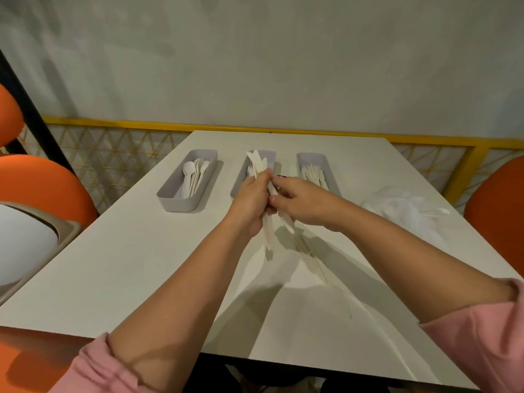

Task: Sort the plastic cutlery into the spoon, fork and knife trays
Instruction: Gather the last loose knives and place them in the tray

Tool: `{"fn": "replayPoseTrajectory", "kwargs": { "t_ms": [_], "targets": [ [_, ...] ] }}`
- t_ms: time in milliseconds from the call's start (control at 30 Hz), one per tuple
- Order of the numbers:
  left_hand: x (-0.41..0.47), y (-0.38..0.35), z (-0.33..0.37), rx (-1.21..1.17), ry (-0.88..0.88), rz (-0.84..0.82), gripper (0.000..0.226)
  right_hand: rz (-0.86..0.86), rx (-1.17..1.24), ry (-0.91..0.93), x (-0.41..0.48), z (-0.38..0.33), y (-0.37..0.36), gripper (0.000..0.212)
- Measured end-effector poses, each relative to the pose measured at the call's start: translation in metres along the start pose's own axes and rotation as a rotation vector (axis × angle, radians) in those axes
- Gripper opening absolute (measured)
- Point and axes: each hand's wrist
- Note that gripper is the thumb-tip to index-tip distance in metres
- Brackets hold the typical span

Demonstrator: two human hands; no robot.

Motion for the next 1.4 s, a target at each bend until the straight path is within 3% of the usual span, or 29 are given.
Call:
{"fn": "replayPoseTrajectory", "kwargs": {
  "t_ms": [167, 333, 400, 500, 633, 1067, 1167, 1400],
  "targets": [
    [0.007, 0.007, -0.005, -0.066, 0.064, 0.047, 0.027, 0.032, -0.100, -0.059, -0.009, 0.023, 0.010, 0.029],
    [0.016, 0.014, -0.009, -0.190, 0.131, 0.107, 0.028, -0.126, -0.374, -0.353, -0.012, 0.056, 0.004, 0.014],
    [0.016, 0.011, -0.009, -0.214, 0.148, 0.093, 0.028, -0.150, -0.446, -0.428, -0.011, 0.064, 0.001, 0.022],
    [0.015, 0.007, -0.007, -0.223, 0.158, 0.058, 0.028, -0.150, -0.442, -0.484, -0.009, 0.073, -0.006, 0.034],
    [0.015, 0.007, -0.007, -0.200, 0.157, 0.026, 0.027, -0.109, -0.322, -0.537, -0.003, 0.075, -0.007, 0.032],
    [0.014, 0.017, -0.013, -0.203, 0.162, 0.004, 0.025, -0.093, -0.366, -0.532, 0.004, 0.078, -0.014, 0.010],
    [0.014, 0.018, -0.013, -0.208, 0.159, 0.007, 0.024, -0.060, -0.409, -0.513, 0.002, 0.079, -0.019, 0.033],
    [0.013, 0.022, -0.013, -0.195, 0.159, 0.010, 0.025, 0.004, -0.487, -0.514, 0.007, 0.079, -0.027, 0.027]
  ]
}}
Point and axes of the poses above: each hand's wrist, its own x-axis towards the middle knuckle, its own y-axis out of the back of the hand, z = x × y, and after that the axes turned 10 degrees about -y, right-handed
